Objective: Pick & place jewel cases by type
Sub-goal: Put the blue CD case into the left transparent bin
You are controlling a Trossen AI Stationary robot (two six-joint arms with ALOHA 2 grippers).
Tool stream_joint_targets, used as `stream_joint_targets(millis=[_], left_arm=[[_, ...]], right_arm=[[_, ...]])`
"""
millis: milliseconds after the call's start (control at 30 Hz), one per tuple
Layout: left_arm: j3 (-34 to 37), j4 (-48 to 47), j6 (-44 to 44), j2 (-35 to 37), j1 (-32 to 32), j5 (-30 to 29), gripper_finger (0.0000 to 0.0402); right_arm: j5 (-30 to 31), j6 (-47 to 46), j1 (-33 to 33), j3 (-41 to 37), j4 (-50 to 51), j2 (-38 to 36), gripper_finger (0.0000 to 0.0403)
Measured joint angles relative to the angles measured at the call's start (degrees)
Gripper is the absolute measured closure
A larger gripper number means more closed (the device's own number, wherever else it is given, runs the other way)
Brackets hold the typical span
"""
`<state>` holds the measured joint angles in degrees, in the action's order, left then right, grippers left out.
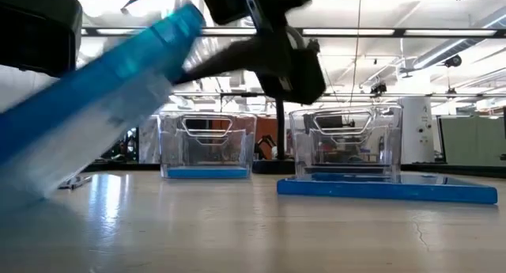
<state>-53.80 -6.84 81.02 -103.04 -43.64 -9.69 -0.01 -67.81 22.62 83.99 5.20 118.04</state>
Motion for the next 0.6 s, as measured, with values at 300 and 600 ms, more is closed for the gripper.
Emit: stream_joint_targets(millis=[300,600], left_arm=[[0.11,1.34,0.10,-0.09,0.18,-9.19,0.0188],[0.21,0.31,-0.83,0.89,-0.25,-10.80,0.0188]], right_arm=[[-7.66,-5.99,-0.50,-0.41,-3.26,4.56,0.0181],[-9.30,-2.96,-3.89,-0.68,0.06,2.72,0.0310]])
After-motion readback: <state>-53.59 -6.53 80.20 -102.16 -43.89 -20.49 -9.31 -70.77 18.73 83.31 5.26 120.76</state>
